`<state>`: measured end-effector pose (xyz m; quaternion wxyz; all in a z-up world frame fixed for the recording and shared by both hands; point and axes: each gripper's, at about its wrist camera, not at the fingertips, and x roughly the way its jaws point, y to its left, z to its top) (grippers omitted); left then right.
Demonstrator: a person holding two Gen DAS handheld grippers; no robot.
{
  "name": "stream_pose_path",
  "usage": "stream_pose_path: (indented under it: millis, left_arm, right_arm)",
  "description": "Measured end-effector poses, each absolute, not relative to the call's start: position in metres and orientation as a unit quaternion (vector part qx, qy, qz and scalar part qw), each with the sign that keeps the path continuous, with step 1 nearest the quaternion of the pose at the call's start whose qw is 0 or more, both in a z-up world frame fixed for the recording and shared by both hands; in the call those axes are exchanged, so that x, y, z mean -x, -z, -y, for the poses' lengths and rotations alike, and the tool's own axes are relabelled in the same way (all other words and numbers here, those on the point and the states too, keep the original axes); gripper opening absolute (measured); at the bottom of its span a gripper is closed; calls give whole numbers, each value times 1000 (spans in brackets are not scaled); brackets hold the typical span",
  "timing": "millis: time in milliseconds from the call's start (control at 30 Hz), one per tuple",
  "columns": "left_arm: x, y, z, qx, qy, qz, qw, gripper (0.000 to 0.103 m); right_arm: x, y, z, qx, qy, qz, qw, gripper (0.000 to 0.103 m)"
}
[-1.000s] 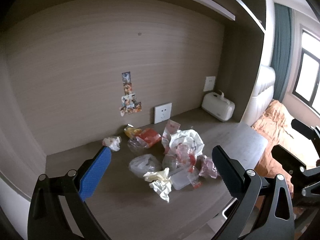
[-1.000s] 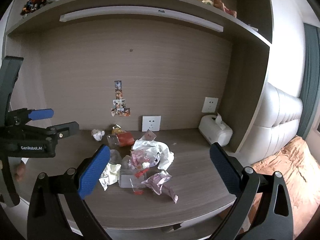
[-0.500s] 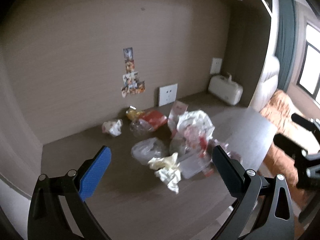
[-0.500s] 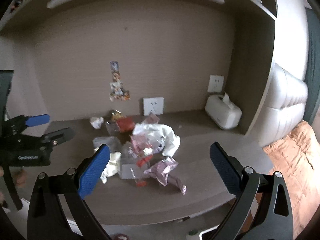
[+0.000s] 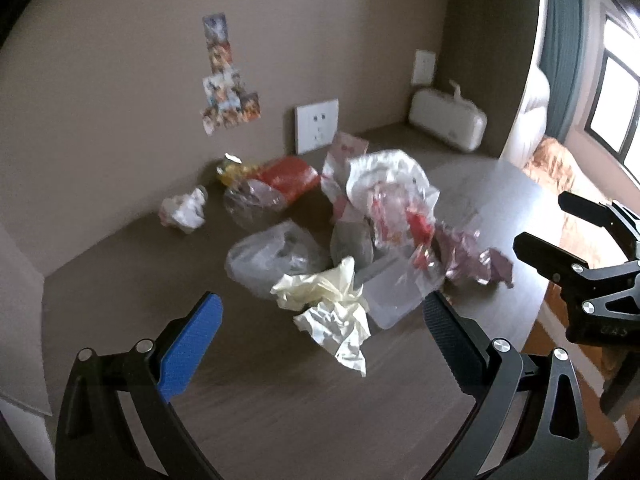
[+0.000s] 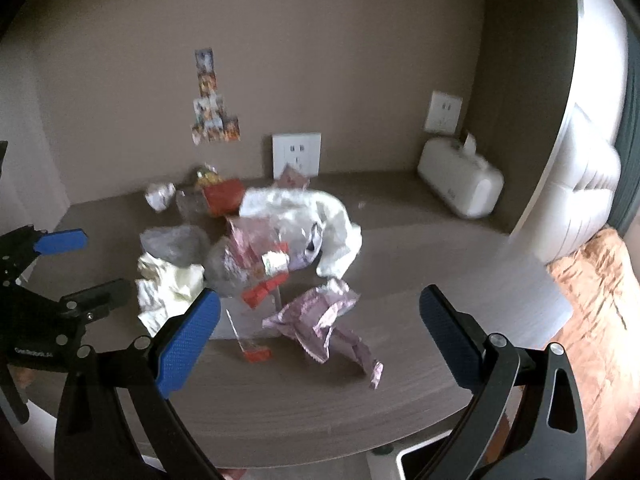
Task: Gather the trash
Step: 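Grasp the crumpled yellow paper with the left tool while the right tool grasps the pink-silver wrapper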
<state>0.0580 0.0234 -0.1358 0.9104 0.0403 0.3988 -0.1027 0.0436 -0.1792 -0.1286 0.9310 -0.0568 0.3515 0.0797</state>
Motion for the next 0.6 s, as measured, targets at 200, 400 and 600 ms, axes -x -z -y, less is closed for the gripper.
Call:
stream_pose_path:
  millis: [200, 400, 600]
  left_arm:
    - [-78, 160, -20, -39, 109, -424, 898, 87]
    - [-92, 181, -19, -32, 106, -444, 889, 79]
    - [-100, 204, -14, -38, 124, -477, 869, 47]
  right_arm:
    - [-67, 157, 186, 24, -80, -386, 919, 99]
    - [-89, 176, 186, 3, -86, -402, 911, 99]
    - [-104, 198, 185, -27, -118, -440, 890, 55]
